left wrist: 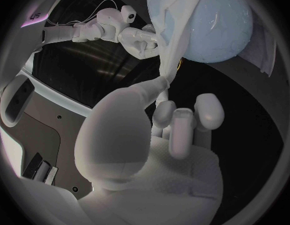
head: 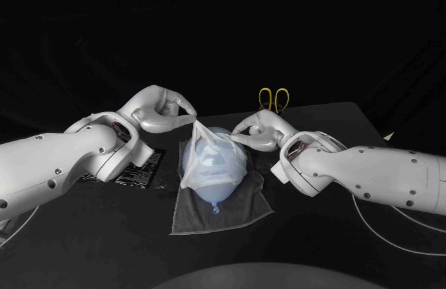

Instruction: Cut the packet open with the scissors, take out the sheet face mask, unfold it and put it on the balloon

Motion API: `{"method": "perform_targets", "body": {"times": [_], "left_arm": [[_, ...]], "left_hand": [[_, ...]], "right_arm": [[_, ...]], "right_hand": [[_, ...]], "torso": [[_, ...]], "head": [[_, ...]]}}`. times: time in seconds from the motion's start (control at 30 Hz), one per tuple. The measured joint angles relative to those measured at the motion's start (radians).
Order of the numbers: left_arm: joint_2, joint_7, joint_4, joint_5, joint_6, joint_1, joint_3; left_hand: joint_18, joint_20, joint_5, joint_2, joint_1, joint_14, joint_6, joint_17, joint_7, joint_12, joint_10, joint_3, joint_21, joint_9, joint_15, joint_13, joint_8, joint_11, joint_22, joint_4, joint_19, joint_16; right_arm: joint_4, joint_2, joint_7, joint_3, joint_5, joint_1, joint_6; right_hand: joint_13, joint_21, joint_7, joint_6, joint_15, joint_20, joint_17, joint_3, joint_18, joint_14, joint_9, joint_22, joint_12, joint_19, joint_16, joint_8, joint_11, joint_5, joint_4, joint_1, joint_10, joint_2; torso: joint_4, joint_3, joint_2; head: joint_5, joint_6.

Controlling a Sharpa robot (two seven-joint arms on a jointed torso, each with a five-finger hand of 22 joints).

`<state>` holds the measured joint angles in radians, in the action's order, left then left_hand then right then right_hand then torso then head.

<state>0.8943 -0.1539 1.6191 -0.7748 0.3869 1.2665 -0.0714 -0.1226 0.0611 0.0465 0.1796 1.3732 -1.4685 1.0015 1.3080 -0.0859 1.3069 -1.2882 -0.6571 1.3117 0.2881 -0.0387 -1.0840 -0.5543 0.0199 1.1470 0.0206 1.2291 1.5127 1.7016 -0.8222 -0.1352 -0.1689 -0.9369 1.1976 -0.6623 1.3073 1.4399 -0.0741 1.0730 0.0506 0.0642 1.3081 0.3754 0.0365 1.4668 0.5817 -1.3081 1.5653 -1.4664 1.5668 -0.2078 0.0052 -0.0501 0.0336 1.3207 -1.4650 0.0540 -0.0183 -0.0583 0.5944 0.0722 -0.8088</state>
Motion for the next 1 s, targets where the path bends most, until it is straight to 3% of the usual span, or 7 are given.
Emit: {"method": "perform_targets", "body": {"times": [0.27,0.57,0.83,1.0], "left_arm": [[0.000,0.002,0.001,-0.001,-0.001,0.000,0.000],[0.002,0.004,0.003,-0.002,-0.003,0.000,0.000],[0.004,0.006,0.003,-0.002,-0.005,-0.001,-0.001],[0.005,0.008,0.003,-0.002,-0.006,-0.001,-0.001]], "left_hand": [[0.000,0.000,0.000,0.002,-0.002,0.000,0.000,0.000,0.000,0.000,0.000,0.000,0.000,0.000,0.000,0.000,0.000,0.000,0.000,0.000,0.000,0.000],[0.000,0.000,0.000,0.000,0.001,0.000,0.002,0.000,-0.002,0.003,0.000,0.000,-0.001,0.001,0.000,0.000,0.001,0.000,0.000,0.000,0.000,0.000],[0.000,0.000,0.000,-0.001,0.001,0.000,-0.001,0.000,-0.006,0.003,-0.002,0.000,-0.001,0.001,0.000,0.002,-0.005,-0.002,-0.001,0.000,0.000,0.000],[0.000,0.000,0.000,-0.001,0.001,0.000,-0.001,0.000,-0.005,0.003,-0.002,0.000,-0.001,0.001,0.000,0.002,-0.005,-0.002,-0.001,0.000,0.000,0.000]], "right_arm": [[-0.004,0.009,0.005,0.001,-0.019,-0.005,-0.006],[0.008,0.005,0.032,0.001,-0.030,-0.010,-0.057],[0.027,-0.019,0.065,0.001,-0.009,-0.013,-0.116],[0.042,-0.035,0.080,0.002,0.003,-0.014,-0.142]], "right_hand": [[0.000,0.026,0.011,0.042,0.011,-0.016,0.000,0.042,0.000,0.000,0.004,0.000,0.002,-0.001,0.000,-0.025,-0.012,0.003,-0.060,0.031,-0.002,0.011],[0.001,0.033,0.015,0.055,0.011,-0.016,-0.001,0.088,0.000,0.000,0.020,0.001,0.002,-0.001,0.001,-0.043,-0.012,0.003,-0.087,0.031,-0.002,0.011],[0.001,0.033,0.015,0.055,0.011,-0.019,-0.001,0.147,0.000,0.000,0.050,0.001,0.002,0.002,0.000,-0.067,-0.012,0.003,-0.110,-0.007,-0.002,0.008],[0.000,0.033,0.017,0.037,0.011,-0.019,-0.001,0.187,0.000,0.000,0.055,0.000,0.002,0.002,0.000,-0.099,-0.012,0.004,-0.123,-0.038,-0.002,0.001]], "torso": [[0.0003,-0.0002,0.000],[0.0005,-0.0002,0.000],[0.0004,-0.0006,0.000],[0.0000,-0.0009,0.000]], "head": [[0.001,-0.001],[0.002,-0.004],[0.000,-0.004],[-0.001,-0.003]]}}
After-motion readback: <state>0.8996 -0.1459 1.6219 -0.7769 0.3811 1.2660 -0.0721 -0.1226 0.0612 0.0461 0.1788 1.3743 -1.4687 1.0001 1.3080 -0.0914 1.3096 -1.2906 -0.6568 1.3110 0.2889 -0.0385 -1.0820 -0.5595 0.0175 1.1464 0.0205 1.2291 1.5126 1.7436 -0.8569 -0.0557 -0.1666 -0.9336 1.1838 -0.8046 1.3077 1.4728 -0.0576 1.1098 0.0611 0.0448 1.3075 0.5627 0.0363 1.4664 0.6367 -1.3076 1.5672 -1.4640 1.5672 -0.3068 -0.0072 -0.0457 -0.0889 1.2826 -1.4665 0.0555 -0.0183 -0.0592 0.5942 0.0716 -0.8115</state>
